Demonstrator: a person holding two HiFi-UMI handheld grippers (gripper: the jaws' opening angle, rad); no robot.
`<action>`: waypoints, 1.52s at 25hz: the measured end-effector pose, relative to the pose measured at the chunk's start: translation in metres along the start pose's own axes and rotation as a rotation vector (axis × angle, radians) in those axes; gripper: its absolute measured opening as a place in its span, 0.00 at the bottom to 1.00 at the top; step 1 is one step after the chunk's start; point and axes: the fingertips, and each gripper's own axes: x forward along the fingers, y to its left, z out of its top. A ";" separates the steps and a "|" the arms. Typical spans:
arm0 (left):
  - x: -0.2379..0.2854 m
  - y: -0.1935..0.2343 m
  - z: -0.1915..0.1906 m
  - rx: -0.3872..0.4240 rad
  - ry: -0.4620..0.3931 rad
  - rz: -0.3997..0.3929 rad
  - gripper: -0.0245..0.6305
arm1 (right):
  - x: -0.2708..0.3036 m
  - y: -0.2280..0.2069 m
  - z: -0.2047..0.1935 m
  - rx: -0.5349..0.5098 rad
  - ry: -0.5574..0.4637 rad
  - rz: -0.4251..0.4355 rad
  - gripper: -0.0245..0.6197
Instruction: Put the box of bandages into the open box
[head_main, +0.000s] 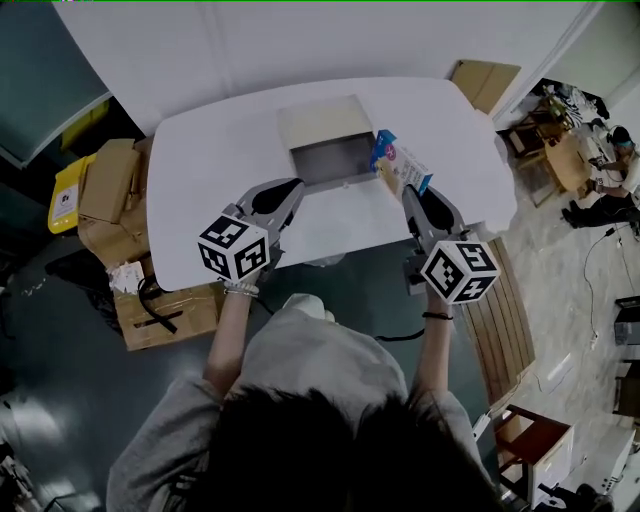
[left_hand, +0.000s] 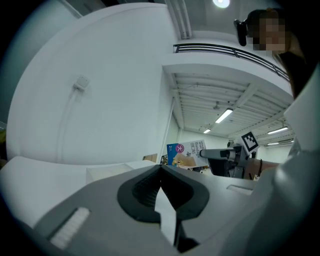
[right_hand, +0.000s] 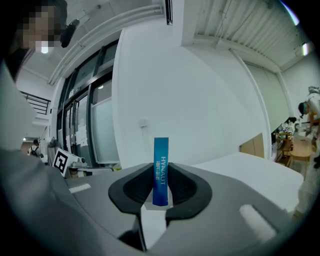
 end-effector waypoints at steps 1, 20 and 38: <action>0.001 0.000 0.000 0.002 0.004 0.005 0.03 | 0.002 -0.001 -0.001 0.005 0.004 0.007 0.18; 0.038 0.064 -0.026 -0.097 0.095 0.032 0.03 | 0.096 -0.008 -0.030 0.057 0.147 0.089 0.18; 0.077 0.093 -0.063 -0.205 0.193 0.018 0.03 | 0.149 -0.021 -0.069 0.130 0.324 0.183 0.18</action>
